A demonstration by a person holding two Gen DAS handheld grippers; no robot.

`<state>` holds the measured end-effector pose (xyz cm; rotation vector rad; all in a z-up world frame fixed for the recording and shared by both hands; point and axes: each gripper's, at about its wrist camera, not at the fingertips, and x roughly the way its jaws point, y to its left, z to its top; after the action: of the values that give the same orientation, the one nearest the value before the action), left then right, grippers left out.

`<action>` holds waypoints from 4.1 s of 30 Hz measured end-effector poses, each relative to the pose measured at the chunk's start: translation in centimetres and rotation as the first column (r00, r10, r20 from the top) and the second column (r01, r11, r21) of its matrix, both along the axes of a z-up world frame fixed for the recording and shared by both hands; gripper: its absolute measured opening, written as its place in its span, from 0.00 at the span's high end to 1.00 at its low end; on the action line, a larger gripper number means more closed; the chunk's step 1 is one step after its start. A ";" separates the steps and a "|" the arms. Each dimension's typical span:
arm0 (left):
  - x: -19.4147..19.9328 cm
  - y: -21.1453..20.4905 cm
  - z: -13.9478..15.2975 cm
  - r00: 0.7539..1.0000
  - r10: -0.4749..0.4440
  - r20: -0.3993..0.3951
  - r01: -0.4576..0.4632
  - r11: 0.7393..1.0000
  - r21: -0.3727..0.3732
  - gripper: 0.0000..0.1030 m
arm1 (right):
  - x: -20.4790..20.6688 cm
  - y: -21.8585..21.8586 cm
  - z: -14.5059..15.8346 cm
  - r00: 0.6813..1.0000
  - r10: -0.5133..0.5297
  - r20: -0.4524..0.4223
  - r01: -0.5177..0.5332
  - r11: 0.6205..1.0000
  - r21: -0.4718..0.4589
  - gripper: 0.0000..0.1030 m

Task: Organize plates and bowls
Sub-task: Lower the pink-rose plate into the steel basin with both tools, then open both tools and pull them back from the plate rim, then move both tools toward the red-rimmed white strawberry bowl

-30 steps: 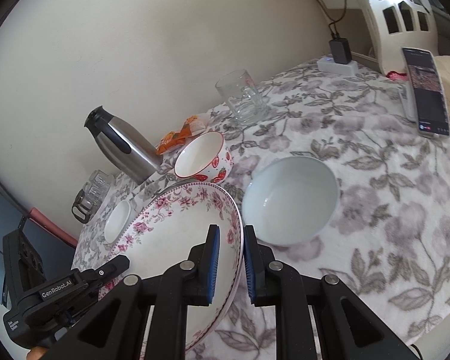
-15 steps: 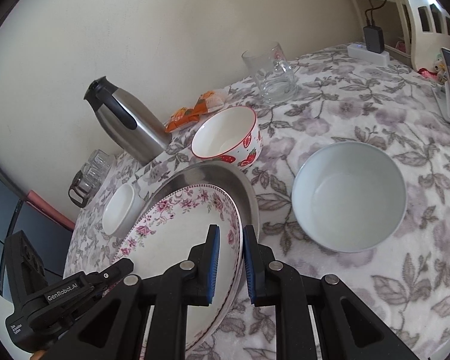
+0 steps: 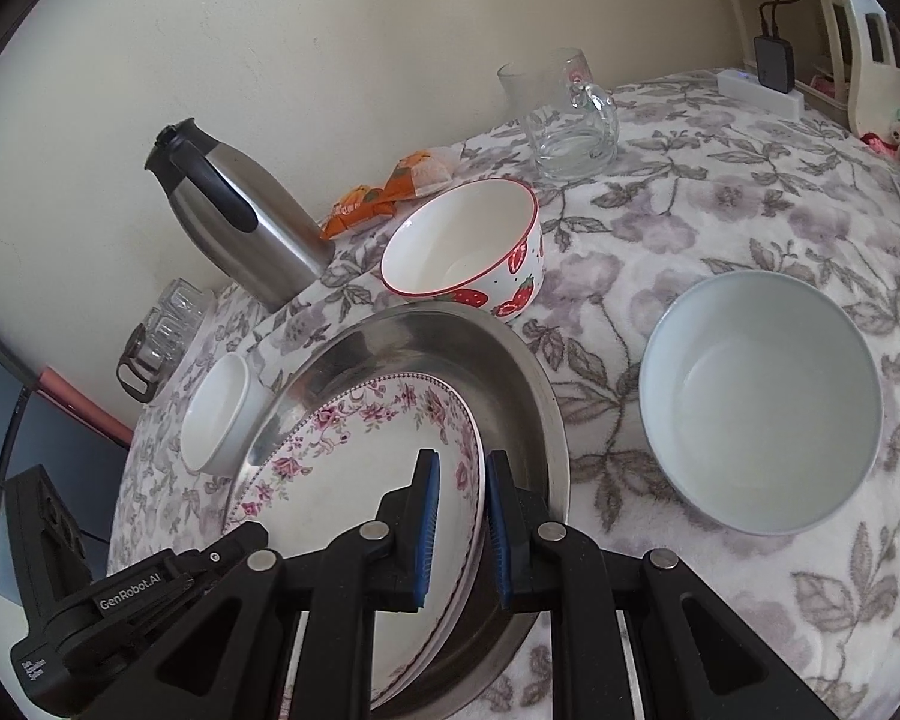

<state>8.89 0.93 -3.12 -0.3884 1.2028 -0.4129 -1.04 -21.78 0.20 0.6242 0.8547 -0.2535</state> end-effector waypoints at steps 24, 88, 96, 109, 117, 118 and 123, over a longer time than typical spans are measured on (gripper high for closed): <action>0.8 -2.3 -0.6 0.994 -0.063 0.085 0.051 0.990 0.134 0.84 | 0.7 -0.6 -0.9 0.998 0.048 -0.049 -0.047 0.999 0.007 0.84; 0.3 2.3 -0.1 0.992 0.129 0.009 -0.129 0.986 0.109 0.37 | -0.4 0.4 0.0 0.973 0.172 -0.157 -0.175 0.984 -0.010 0.32; 0.6 2.2 -0.2 0.995 0.103 0.006 -0.103 0.992 0.074 0.37 | 0.1 1.8 -0.1 0.967 0.194 -0.166 -0.204 0.978 -0.040 0.31; 0.8 3.4 0.1 0.993 0.119 0.017 -0.120 0.990 0.080 0.37 | 0.2 1.7 0.0 0.969 0.178 -0.174 -0.185 0.982 -0.028 0.32; 0.5 3.0 1.4 0.991 0.105 0.083 -0.118 0.979 0.168 0.37 | 0.1 1.2 0.6 0.971 0.164 -0.176 -0.175 0.983 -0.051 0.32; 0.5 2.9 1.6 0.991 0.104 0.089 -0.119 0.976 0.183 0.37 | 0.1 1.0 0.8 0.972 0.156 -0.178 -0.169 0.984 -0.062 0.32; 0.5 2.6 2.5 0.986 0.117 0.119 -0.144 0.959 0.243 0.37 | 0.1 0.3 1.7 0.981 0.140 -0.138 -0.151 0.986 -0.071 0.32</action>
<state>9.39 3.51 -0.63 -0.2231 1.1049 -0.1611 -0.97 -21.43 1.90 0.4702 1.0084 -0.1973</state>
